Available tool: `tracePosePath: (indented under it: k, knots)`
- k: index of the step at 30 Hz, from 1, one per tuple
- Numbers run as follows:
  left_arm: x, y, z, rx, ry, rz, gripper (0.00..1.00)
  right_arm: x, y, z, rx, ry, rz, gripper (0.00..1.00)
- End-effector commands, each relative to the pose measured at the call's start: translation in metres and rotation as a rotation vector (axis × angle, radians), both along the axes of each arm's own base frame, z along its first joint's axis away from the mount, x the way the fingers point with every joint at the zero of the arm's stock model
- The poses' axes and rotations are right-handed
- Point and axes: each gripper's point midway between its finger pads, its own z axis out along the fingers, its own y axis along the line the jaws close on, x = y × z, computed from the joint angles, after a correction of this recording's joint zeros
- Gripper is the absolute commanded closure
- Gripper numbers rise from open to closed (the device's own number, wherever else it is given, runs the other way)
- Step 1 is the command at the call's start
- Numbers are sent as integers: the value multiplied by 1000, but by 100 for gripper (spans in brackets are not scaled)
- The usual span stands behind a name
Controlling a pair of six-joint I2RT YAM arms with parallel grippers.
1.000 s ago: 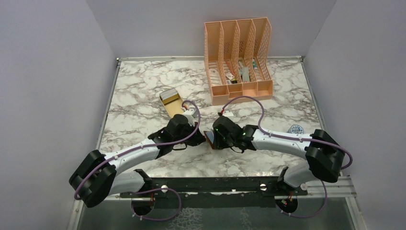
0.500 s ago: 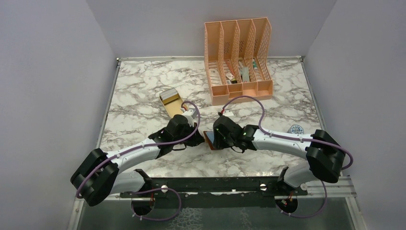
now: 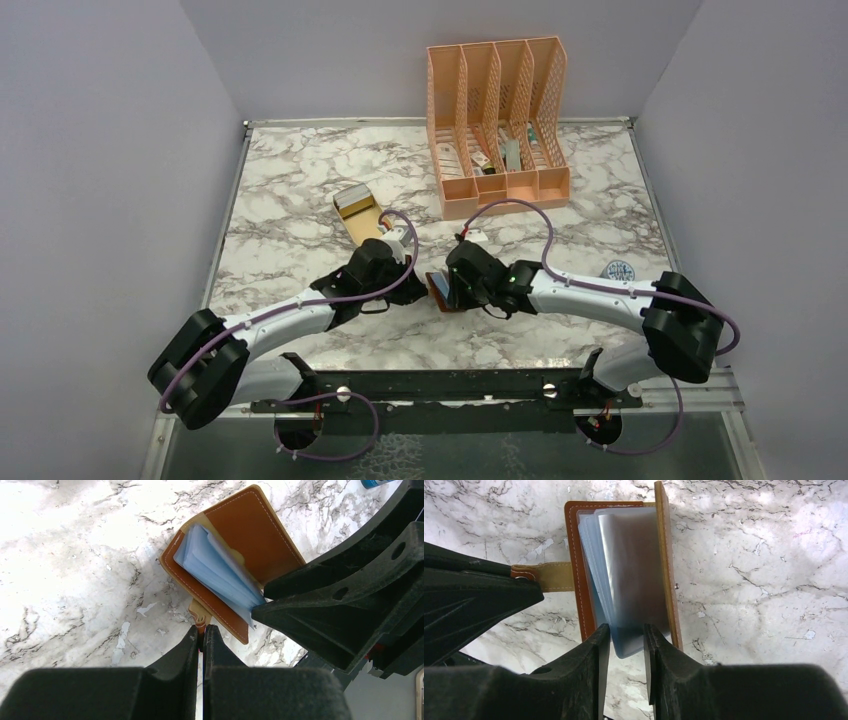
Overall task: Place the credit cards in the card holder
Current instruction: Open the card holder at the center of the board.
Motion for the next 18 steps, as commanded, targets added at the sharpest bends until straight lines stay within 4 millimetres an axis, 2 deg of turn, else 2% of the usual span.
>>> tracePosePath:
  k: [1,6,9,12,14,18]
  knots:
    - [0,-1,-2,-11,-7,-15,100,5,9,15,41,-32,4,70]
    - [-1,0,-3,-9,-5,-16,100,6,8,18,42,-34,-3,60]
    - [0,0,-2,-10,-6,-13,100,6,8,21,49,-39,-4,61]
    - [0,0,-2,-11,-4,-13,100,7,7,22,45,-44,-7,68]
    - [0,-1,-3,-11,-5,-14,100,7,7,21,42,-43,-5,70]
    - [-1,-1,-5,-9,1,-17,100,7,9,20,42,-38,-4,63]
